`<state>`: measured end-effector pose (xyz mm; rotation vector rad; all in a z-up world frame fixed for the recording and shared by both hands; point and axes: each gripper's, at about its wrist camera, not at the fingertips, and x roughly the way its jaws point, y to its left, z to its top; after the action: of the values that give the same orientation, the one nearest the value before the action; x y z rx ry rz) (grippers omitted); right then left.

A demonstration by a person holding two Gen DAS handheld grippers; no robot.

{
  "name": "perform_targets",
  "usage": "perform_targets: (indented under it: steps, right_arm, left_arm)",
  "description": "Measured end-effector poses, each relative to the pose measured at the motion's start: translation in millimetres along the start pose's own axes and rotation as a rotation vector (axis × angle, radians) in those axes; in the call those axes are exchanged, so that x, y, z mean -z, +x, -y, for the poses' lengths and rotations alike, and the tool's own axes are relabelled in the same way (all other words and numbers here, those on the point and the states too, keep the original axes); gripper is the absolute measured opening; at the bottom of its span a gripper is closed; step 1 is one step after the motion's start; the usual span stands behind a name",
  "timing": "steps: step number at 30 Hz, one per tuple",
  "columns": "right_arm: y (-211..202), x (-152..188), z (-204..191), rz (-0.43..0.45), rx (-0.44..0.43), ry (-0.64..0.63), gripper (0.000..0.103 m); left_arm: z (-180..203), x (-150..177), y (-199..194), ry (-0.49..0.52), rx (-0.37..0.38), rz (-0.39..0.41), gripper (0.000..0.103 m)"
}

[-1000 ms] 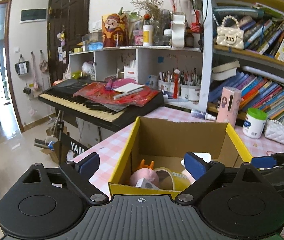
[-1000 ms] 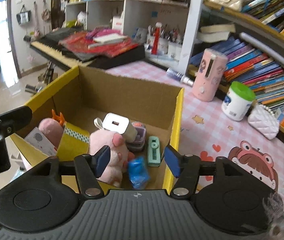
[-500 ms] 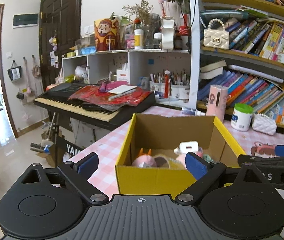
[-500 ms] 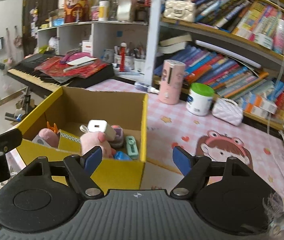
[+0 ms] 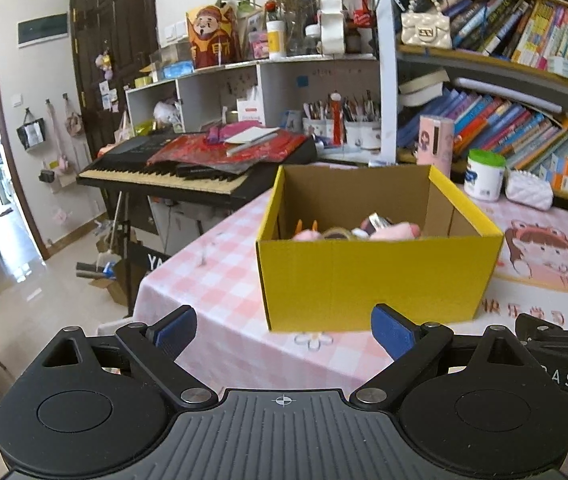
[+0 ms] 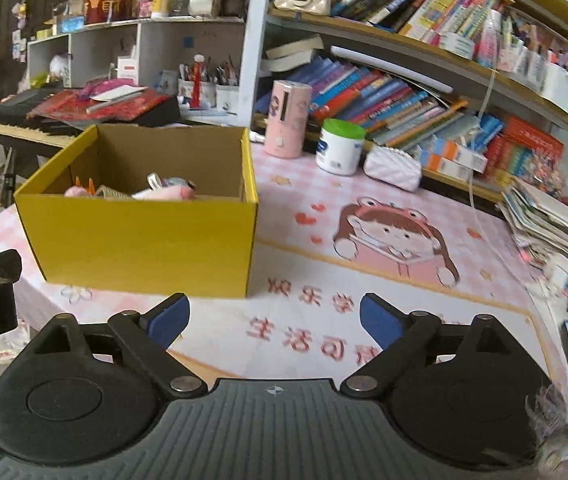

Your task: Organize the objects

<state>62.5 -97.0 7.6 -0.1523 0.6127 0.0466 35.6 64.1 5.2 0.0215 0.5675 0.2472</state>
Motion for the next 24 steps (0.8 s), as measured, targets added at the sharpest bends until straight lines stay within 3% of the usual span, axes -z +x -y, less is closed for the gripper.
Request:
perform_targets:
  steps: [8, 24]
  right_arm:
    - [-18.2, 23.3, -0.7, -0.018, 0.084, 0.019, 0.103]
    - [-38.3, 51.8, 24.5, -0.079, 0.221, 0.103, 0.103]
  left_arm:
    - [1.3, 15.2, -13.2, 0.034, 0.013, -0.026, 0.098]
    - [36.4, 29.4, -27.5, 0.135, 0.092, -0.048, 0.1]
